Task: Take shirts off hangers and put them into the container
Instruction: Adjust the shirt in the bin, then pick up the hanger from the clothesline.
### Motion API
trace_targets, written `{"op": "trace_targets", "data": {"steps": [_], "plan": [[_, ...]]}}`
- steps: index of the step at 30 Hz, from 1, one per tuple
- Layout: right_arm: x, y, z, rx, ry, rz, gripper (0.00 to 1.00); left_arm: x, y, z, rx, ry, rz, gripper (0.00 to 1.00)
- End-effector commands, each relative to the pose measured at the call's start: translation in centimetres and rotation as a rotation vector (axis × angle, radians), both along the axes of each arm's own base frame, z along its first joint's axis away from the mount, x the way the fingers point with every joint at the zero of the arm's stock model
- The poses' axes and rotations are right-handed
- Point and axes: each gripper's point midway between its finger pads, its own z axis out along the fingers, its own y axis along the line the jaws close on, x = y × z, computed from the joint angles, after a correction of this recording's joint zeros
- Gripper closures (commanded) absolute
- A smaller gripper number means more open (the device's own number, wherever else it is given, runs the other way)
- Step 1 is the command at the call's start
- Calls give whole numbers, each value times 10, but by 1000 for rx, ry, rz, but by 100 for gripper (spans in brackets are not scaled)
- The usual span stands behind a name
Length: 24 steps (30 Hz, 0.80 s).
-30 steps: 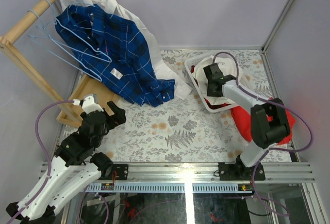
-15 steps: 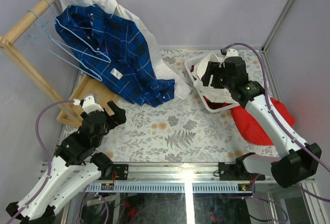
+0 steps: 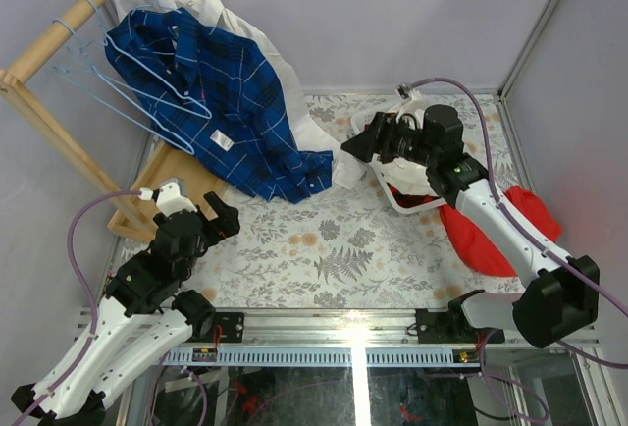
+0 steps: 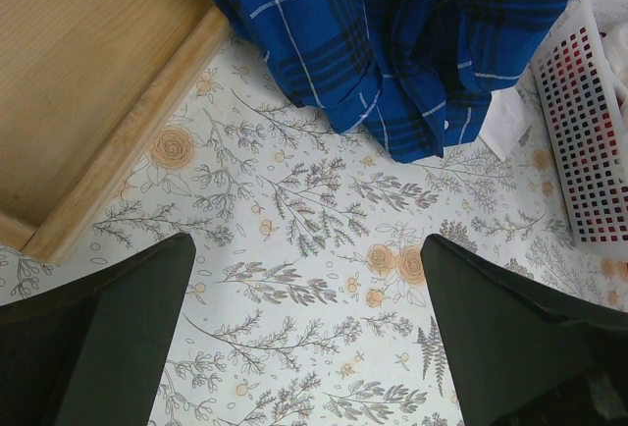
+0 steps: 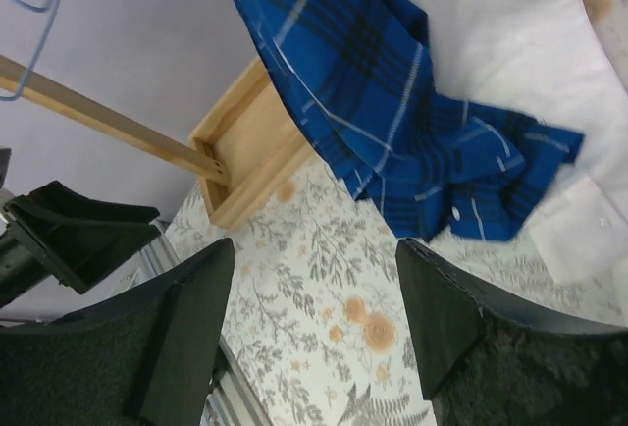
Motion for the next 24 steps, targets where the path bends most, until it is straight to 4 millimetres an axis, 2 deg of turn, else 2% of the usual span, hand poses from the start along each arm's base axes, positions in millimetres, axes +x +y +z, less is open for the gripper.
{"op": "trace_targets", "data": {"steps": [1, 5, 9, 10, 14, 18, 24], "plan": [[7, 27, 60, 55, -206, 78, 25, 3, 0, 14, -23, -34, 14, 0], [26, 47, 73, -10, -274, 80, 25, 3, 2, 16, -29, -44, 20, 0], [46, 74, 89, 8, -306, 109, 25, 3, 1, 15, -26, -40, 19, 0], [50, 81, 103, 19, -339, 122, 25, 3, 1, 15, -25, -39, 19, 0], [74, 107, 114, 11, -403, 143, 26, 3, 1, 14, -23, -37, 19, 0], [89, 129, 126, 41, -446, 172, 27, 3, 1, 14, -25, -37, 18, 0], [99, 168, 144, 80, -516, 222, 28, 4, 0, 12, -17, -26, 13, 0]]}}
